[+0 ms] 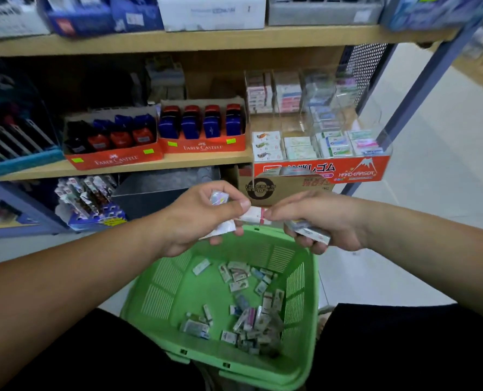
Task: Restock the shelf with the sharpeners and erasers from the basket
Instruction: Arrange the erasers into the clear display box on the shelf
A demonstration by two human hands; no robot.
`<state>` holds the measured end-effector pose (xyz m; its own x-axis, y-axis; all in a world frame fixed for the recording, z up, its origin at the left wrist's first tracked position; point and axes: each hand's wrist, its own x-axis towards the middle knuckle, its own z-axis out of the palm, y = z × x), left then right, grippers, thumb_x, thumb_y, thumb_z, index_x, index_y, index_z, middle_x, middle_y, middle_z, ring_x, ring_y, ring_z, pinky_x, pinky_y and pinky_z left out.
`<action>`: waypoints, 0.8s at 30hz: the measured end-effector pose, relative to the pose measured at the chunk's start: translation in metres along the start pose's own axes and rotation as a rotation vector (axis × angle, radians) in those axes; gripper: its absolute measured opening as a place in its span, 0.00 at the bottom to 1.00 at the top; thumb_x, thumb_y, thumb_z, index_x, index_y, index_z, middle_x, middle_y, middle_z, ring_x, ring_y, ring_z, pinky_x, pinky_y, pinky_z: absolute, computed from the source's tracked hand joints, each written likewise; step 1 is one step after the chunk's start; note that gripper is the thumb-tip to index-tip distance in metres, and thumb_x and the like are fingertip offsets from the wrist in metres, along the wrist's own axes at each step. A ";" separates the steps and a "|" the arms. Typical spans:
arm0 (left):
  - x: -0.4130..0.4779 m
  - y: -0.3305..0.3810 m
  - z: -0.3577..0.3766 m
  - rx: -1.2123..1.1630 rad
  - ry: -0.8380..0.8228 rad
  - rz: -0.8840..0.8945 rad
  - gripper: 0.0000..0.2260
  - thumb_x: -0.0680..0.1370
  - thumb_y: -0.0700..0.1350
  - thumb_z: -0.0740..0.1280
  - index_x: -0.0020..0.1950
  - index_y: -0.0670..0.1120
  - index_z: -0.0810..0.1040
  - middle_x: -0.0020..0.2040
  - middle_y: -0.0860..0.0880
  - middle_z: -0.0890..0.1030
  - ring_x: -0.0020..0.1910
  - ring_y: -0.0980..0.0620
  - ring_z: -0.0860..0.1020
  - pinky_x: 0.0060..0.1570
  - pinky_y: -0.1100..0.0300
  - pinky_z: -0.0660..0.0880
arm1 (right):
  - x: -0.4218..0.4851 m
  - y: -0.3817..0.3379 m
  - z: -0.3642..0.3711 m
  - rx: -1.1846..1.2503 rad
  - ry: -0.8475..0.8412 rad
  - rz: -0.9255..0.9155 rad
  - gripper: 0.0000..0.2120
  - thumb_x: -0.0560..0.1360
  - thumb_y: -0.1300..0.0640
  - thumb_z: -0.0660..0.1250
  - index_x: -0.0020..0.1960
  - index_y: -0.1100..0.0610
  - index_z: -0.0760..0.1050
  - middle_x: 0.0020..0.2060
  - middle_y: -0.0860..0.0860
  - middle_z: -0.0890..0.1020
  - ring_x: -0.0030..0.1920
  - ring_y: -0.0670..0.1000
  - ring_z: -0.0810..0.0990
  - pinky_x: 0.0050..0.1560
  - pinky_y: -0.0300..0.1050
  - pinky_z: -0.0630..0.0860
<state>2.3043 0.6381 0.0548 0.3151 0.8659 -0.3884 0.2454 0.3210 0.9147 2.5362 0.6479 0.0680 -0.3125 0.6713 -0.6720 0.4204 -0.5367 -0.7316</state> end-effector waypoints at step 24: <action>0.066 0.058 0.005 -0.264 0.041 -0.031 0.08 0.76 0.43 0.76 0.50 0.45 0.77 0.49 0.39 0.86 0.42 0.47 0.84 0.26 0.62 0.68 | 0.027 -0.066 -0.045 0.065 0.318 -0.481 0.10 0.74 0.57 0.79 0.53 0.59 0.85 0.38 0.54 0.83 0.23 0.43 0.74 0.22 0.33 0.67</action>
<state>2.3443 0.7119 0.0812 0.2728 0.8673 -0.4164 0.0050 0.4316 0.9021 2.5386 0.7242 0.1035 -0.1805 0.9627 -0.2018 0.2382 -0.1563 -0.9586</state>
